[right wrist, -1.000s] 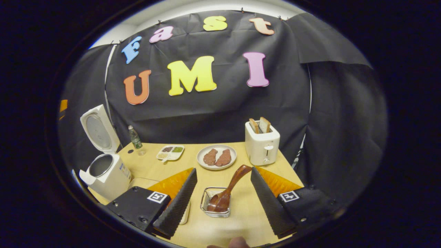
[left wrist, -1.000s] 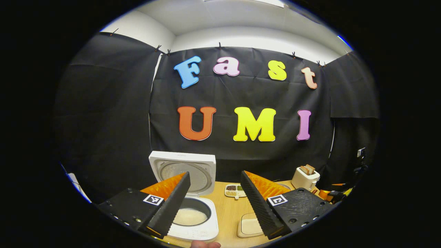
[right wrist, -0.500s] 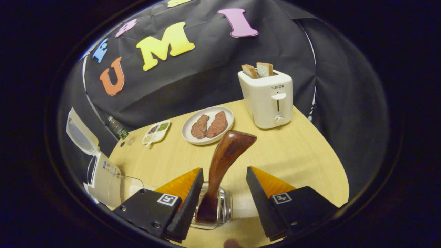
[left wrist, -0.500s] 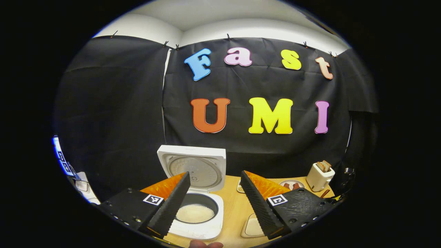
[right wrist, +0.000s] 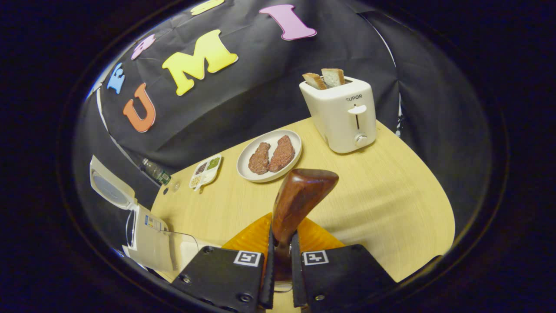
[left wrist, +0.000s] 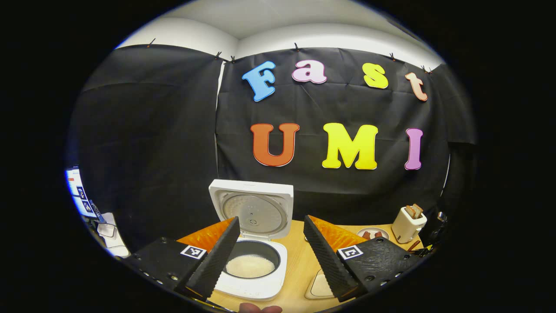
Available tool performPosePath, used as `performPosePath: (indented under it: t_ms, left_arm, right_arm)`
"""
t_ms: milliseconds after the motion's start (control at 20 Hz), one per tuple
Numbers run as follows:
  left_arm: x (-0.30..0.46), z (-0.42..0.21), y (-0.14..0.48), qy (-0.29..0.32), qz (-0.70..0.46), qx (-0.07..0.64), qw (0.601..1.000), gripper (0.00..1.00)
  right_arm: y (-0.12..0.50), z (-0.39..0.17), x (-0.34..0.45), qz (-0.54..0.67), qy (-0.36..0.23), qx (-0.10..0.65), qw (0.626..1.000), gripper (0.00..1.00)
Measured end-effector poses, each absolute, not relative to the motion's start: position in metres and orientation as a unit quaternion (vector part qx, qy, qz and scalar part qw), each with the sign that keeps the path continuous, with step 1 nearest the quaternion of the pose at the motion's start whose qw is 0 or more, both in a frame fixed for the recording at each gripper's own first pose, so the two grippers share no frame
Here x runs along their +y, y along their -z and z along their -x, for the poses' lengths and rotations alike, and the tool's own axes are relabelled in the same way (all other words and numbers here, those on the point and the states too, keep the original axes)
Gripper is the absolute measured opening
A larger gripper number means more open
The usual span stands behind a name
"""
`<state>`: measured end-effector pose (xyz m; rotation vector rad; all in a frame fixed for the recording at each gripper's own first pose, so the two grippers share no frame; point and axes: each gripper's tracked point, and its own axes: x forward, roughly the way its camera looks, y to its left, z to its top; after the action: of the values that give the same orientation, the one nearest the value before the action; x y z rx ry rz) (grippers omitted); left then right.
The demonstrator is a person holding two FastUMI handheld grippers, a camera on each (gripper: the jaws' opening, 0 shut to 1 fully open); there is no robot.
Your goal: Close the left gripper, press the button to open the rice cooker; take a wooden spoon from the chopstick holder with the right hand, scoop a spoonful of rice and pour it into the rice cooker, then put the wooden spoon back into the chopstick holder.
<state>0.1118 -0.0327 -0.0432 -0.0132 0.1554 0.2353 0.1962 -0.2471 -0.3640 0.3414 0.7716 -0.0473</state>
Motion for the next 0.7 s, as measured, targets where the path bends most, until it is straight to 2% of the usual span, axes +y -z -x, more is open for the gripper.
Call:
performPosePath:
  t_ms: [400, 700]
  left_arm:
    - [0.004, -0.095, 0.043, -0.098, 0.015, 0.062, 0.993, 0.95]
    - [0.043, -0.085, 0.053, -0.065, 0.034, 0.058, 0.996, 0.95]
  right_arm:
    - [0.277, -0.183, -0.236, -0.117, 0.051, 0.313, 0.941, 0.17]
    - [0.189, -0.166, -0.178, -0.072, 0.049, 0.254, 0.963, 0.13]
